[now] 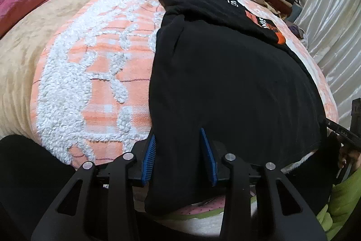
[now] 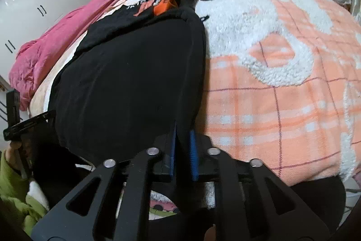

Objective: Fold small clothes
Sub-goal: 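Close both grippers on the hem of the black shirt, then lift the hem with both grippers and fold it toward the collar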

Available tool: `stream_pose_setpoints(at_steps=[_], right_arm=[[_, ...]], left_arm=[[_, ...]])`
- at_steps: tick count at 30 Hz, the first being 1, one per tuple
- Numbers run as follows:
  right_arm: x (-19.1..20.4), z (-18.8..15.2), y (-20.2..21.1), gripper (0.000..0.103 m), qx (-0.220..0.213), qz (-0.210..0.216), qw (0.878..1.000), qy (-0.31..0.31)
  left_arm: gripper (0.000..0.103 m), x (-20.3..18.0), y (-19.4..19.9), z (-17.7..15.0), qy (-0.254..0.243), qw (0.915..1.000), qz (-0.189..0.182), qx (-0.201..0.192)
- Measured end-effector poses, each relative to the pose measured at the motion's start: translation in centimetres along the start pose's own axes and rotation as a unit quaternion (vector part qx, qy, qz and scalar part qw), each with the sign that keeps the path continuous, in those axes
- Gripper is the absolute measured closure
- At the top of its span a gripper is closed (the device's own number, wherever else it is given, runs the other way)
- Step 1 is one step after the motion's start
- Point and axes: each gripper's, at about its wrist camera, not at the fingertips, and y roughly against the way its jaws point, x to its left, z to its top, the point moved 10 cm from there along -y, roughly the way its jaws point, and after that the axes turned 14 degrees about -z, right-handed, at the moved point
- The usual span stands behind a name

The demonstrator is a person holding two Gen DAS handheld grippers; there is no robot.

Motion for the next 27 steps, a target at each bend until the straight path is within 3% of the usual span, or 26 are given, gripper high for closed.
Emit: stream_pose_setpoints(at_steps=[3, 4, 6, 10, 17, 21, 27], right_arm=[[0.1, -0.1, -0.3, 0.088, 0.009, 0.004, 1.0, 0.0], [0.2, -0.1, -0.3, 0.094, 0.008, 0.002, 1.0, 0.004], [0.5, 0.0, -0.1, 0.098, 0.003, 0.003, 1.0, 0.01], [0.8, 1.1, 0.8, 0.099, -0.008, 0.028, 1.0, 0.0], [1.4, 5.8, 4.7, 0.099, -0.068, 0.086, 0.994, -0.018], [1.4, 9.1, 5.5, 0.099, -0.093, 0.092, 0.991, -0.023], [1.6, 14.4, 5.4, 0.099, -0.129, 0.092, 0.987, -0.029]], left_arm=[[0.065, 0.0, -0.4, 0.0, 0.001, 1.0, 0.002, 0.0], [0.067, -0.1, -0.3, 0.1, -0.002, 1.0, 0.005, -0.003], [0.091, -0.6, -0.2, 0.2, -0.011, 0.9999, 0.002, -0.005], [0.094, -1.7, 0.6, 1.2, -0.03, 0.9995, -0.005, -0.013], [0.094, -2.8, 3.4, 5.5, -0.006, 0.9962, -0.066, -0.056], [0.094, -2.7, 4.3, 8.5, 0.015, 0.9921, -0.097, -0.078], [0.094, -2.4, 4.3, 12.9, 0.024, 0.9886, -0.102, -0.108]])
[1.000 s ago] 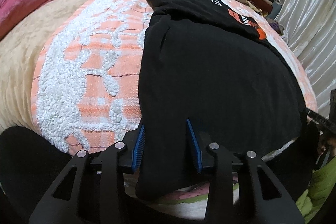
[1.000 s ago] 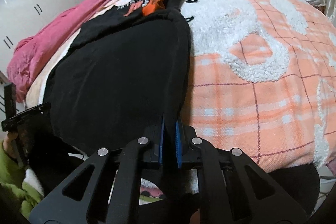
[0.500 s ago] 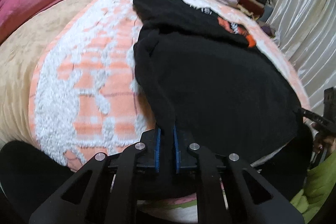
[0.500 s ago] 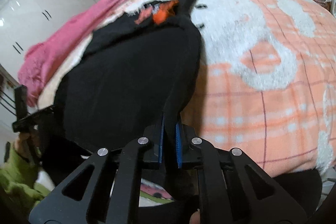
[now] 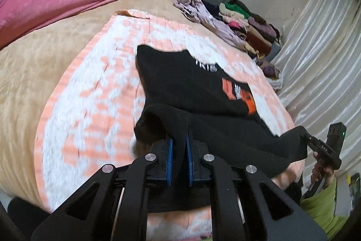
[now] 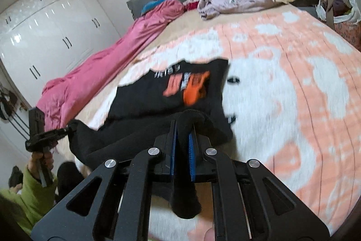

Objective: Fold small clothes
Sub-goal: 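Lift the hem with both grippers and fold it toward the collar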

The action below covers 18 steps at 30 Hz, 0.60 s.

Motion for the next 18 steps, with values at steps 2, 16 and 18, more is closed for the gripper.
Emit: stream_pose_setpoints(at_steps=[2, 16, 18], right_arm=[[-0.1, 1.3, -0.4, 0.099, -0.009, -0.001, 1.0, -0.004], [-1.5, 7.7, -9.1, 0.099, -0.005, -0.032, 0.999, -0.032], [-1.8, 8.0, -10.4, 0.099, 0.001, -0.038, 0.999, -0.035]], left_arm=[[0.094, 0.2, -0.5, 1.1, 0.005, 0.9999, -0.002, -0.009], [0.094, 4.9, -6.0, 8.6, 0.068, 0.9971, 0.003, -0.035], [0.094, 5.6, -7.0, 9.4, 0.075, 0.9966, 0.006, -0.035]])
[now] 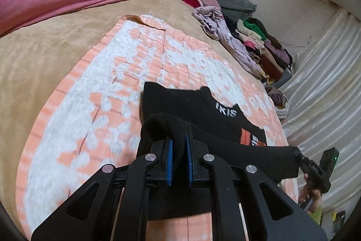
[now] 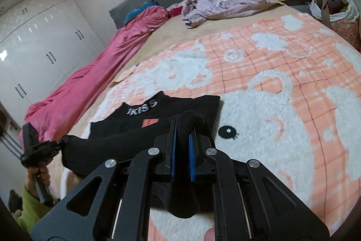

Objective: Fold small clothes
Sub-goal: 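Lift the hem with both grippers and fold it toward the collar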

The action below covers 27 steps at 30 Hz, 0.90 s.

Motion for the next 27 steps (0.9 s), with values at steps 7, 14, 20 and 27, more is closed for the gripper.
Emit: stream_pose_setpoints(at_steps=[7, 14, 20, 27], right_arm=[[-1.3, 0.2, -4.8, 0.098, 0.035, -0.031, 0.999, -0.007], [-2.5, -1.6, -8.2, 0.098, 0.065, -0.058, 0.996, -0.005], [-1.9, -1.3, -6.7, 0.076, 0.045, -0.052, 0.998, 0.015], [-2.1, -0.3, -3.4, 0.054, -0.004, -0.106, 0.992, 0.062]], left_arm=[[0.094, 2.2, -3.4, 1.3, 0.024, 0.9997, 0.009, 0.007], [0.092, 4.2, -5.3, 0.5, 0.02, 0.9997, 0.013, 0.007], [0.09, 3.7, -4.8, 0.5, -0.002, 0.9999, 0.014, 0.001], [0.088, 2.5, -3.5, 1.2, -0.007, 0.9999, 0.002, -0.014]])
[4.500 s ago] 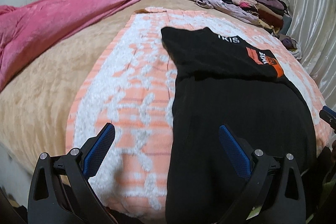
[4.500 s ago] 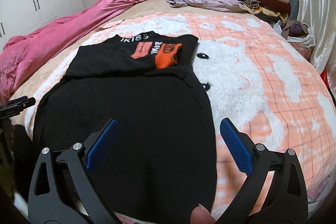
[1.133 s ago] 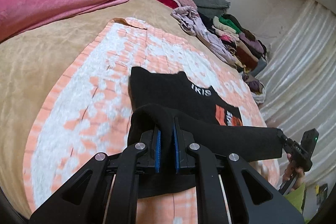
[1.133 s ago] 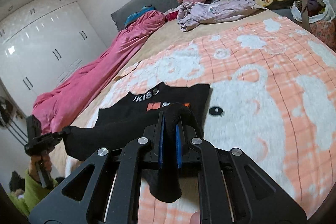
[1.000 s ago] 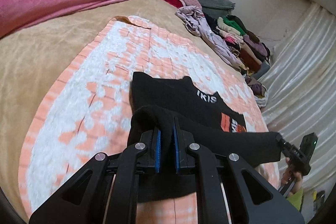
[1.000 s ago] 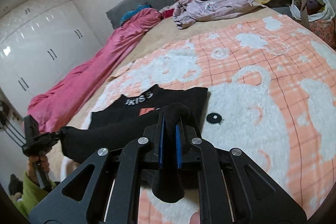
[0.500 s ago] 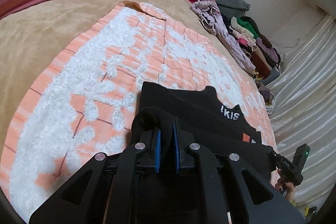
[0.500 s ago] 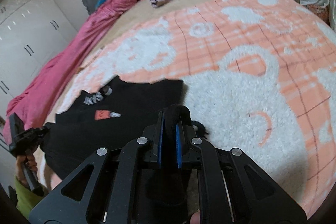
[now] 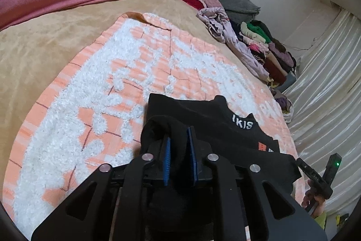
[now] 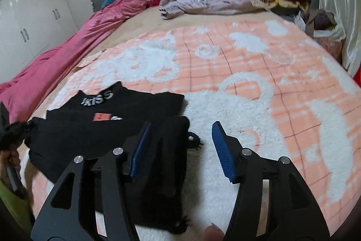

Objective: Fold small clothes

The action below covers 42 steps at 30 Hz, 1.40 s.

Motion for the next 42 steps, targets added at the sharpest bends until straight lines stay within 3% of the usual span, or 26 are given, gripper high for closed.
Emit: stream_pose_setpoints(at_steps=[4, 6, 8, 9, 11, 14, 18, 23, 29, 35, 42], right_arm=[[4.5, -0.5, 4.0, 0.054, -0.034, 0.046, 0.996, 0.073], [7.6, -1.2, 5.4, 0.054, -0.04, 0.077, 0.99, 0.113], [11.1, -2.8, 6.4, 0.057, -0.025, 0.123, 0.981, 0.15], [12.7, -3.8, 6.6, 0.059, -0.011, 0.144, 0.976, 0.166], [14.7, -5.6, 6.5, 0.071, 0.012, 0.158, 0.969, 0.191], [16.2, -7.5, 6.0, 0.085, 0.031, 0.157, 0.962, 0.222], [16.4, -8.5, 5.4, 0.088, 0.056, 0.157, 0.96, 0.224], [16.9, -9.9, 4.7, 0.089, 0.08, 0.143, 0.96, 0.227], [15.6, -9.7, 2.9, 0.091, 0.087, 0.11, 0.966, 0.216], [15.5, -9.2, 2.3, 0.091, 0.074, 0.111, 0.969, 0.209], [15.3, -7.2, 2.3, 0.091, 0.046, 0.112, 0.974, 0.194]], left_arm=[[0.085, -0.8, 0.6, 0.1, -0.015, 0.9999, 0.001, -0.003], [0.073, -1.0, 1.0, 0.3, -0.025, 0.9996, 0.012, -0.009], [0.064, -1.0, 1.8, 0.6, -0.042, 0.9984, 0.033, -0.021], [0.064, -1.1, 2.3, 0.8, -0.052, 0.9974, 0.041, -0.026], [0.066, -1.8, 3.2, 1.0, -0.075, 0.9955, 0.048, -0.031], [0.066, -4.3, 4.2, 0.3, -0.134, 0.9895, 0.051, -0.023], [0.067, -8.6, 3.8, -2.4, -0.192, 0.9811, 0.014, 0.017], [0.077, -12.4, 0.4, -8.1, -0.224, 0.9678, -0.046, 0.105], [0.082, -12.2, -3.8, -14.3, -0.224, 0.9521, -0.063, 0.199], [0.082, -11.6, -5.3, -15.1, -0.264, 0.9453, -0.035, 0.188], [0.082, -11.3, -5.5, -12.4, -0.243, 0.9588, -0.029, 0.145]])
